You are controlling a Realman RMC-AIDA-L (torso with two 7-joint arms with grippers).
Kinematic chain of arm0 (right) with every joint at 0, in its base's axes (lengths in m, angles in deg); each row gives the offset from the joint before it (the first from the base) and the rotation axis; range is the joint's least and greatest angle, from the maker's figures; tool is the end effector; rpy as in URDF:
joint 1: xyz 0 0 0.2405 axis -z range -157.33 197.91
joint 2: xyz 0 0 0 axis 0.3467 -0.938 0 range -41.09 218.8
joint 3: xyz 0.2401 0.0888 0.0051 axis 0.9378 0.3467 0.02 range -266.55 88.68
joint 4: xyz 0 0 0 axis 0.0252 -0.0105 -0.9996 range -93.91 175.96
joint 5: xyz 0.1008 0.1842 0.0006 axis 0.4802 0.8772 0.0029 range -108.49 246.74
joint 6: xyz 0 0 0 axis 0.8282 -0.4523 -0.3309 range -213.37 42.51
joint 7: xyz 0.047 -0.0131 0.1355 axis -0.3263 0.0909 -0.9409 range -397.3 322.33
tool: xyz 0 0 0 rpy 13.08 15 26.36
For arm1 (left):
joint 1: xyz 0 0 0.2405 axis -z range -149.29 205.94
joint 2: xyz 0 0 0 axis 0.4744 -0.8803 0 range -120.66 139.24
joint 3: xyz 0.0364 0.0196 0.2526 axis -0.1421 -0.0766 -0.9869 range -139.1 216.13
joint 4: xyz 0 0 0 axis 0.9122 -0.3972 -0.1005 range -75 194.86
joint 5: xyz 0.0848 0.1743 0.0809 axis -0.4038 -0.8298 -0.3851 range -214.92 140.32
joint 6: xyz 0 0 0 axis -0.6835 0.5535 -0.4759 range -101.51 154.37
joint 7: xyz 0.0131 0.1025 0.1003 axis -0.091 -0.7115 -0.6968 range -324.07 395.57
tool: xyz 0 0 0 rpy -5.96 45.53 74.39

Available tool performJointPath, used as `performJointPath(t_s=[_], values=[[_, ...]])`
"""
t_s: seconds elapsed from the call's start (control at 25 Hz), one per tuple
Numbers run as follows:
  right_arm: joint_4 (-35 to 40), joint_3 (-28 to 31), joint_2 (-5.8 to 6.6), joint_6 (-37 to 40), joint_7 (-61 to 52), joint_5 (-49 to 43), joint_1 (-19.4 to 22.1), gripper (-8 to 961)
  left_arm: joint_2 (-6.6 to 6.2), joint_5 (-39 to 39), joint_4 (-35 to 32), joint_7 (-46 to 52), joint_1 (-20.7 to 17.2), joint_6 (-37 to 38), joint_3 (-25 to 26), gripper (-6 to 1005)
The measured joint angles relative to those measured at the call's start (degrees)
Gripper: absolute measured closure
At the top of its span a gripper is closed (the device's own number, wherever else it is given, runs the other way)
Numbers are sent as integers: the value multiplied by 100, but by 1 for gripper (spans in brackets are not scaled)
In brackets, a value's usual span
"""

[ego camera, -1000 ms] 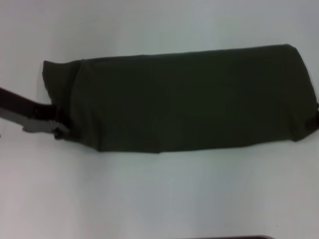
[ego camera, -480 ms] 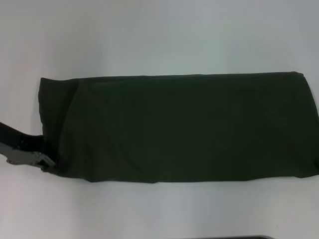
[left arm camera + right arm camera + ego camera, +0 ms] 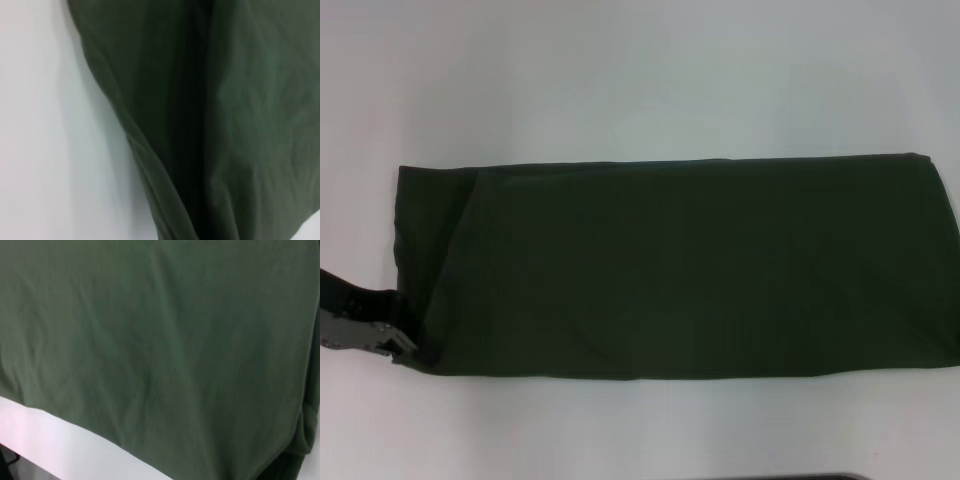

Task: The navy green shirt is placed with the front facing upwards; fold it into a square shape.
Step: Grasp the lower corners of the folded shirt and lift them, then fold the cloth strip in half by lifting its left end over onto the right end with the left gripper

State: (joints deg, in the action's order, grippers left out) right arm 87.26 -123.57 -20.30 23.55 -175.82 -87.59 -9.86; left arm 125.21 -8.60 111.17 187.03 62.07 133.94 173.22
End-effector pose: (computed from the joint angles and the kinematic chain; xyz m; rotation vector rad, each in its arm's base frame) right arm 0.3425 0.2708 0.0852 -2.2608 2.1140 -0.2884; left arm -0.2894 0.2957 0.0343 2.2748 2.1256 -0.3479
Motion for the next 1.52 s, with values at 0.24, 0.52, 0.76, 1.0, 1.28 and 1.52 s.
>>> performJointPath(t_s=[0.24,0.52,0.76,1.0,1.28,1.52], values=[[-49,63,53,4,-27,21,-18,927,11,-82,-12,-29,1,-27,32,974],[-76,102,63,-35,-49,45,-87,903,-14,-42,-34,-39,67,-55,417,949],[-63,113,157,-89,-137,16,-76,846,-146,-141,8,255,29,-313,423,710],[13,162,481,-279,-423,10,34,600,-282,-163,26,417,5,-465,437,588],[434,876,563,-181,-28,932,3,244,-259,477,622,96,33,-436,1252,459],[123,1095,341,-223,1254,2794,65,241,-249,2256,206,-1184,24,-501,1581,437]])
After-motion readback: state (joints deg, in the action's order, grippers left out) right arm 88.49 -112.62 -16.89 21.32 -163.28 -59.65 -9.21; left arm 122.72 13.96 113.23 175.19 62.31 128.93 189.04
